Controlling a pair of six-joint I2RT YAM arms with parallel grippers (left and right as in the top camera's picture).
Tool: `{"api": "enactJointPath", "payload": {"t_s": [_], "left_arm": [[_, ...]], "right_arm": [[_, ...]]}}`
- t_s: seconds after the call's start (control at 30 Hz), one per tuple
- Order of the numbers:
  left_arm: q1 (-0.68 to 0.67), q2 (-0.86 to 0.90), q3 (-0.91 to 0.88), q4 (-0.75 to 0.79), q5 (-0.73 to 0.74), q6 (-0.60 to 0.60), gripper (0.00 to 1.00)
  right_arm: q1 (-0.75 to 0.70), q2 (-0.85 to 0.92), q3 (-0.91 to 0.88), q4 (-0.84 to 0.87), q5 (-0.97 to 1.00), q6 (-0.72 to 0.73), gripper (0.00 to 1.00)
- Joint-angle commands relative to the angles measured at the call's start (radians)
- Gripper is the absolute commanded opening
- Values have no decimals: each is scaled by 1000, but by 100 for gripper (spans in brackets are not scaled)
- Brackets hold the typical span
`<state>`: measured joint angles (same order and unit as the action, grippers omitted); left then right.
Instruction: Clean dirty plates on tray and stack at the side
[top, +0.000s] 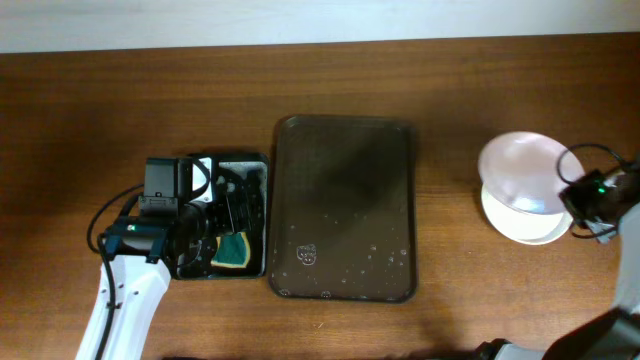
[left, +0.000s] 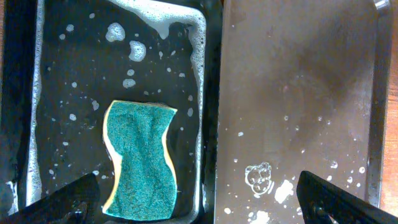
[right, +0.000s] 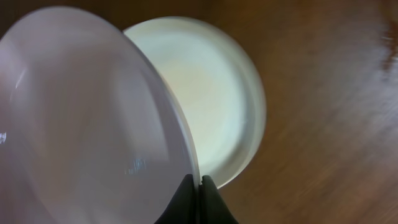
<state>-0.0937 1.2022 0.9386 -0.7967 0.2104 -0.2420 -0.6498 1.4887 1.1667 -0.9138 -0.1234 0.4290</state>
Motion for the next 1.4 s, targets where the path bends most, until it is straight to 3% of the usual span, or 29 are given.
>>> {"api": "enactJointPath", "payload": {"t_s": [0.0,0.07,0.13,0.2,0.3,0.4,0.47,0.53,0.7,0.77,0.93,0.97,1.17,1.37], "left_arm": [[3,-6,12,2,11,13,100],[3,-6,12,2,11,13,99],[3,-6,12,2,11,13,100],[3,-6,12,2,11,13,99],[3,-6,12,2,11,13,99],[3,-6,12,2,11,13,99],[3,-6,12,2,11,13,100],[3,-6,12,2,11,13,100],[3,-6,12,2,11,13,99],[3,-6,12,2,11,13,99],[3,-6,12,2,11,13,99],[3,-6,12,2,11,13,99],[3,-6,12,2,11,13,99],[3,-6,12,2,11,13,99]], "right_arm": [[-69,116,13,10,-16,-27,4],[-64,167,11,10,-2,-32,7],[-64,159,19,38,-55,-77,56],[-59,100,47,32,-214,-138,68],[72,-137,51,-18,-365,-206,65],[322,-317,46,-189,-222,-246,59],[547,-366,5,-281,-129,-245,55],[683,-363,-44,-290,-126,-228,52],[953,-368,-127,-202,-126,-185,58],[1053,-418,-127,-157,-126,-185,70],[1067,-566,-122,-110,-32,-185,84],[1068,-593,-122,-91,-29,-185,100],[1068,-583,-122,-93,-29,-185,99],[1070,-454,-123,-95,-29,-185,99]]}}
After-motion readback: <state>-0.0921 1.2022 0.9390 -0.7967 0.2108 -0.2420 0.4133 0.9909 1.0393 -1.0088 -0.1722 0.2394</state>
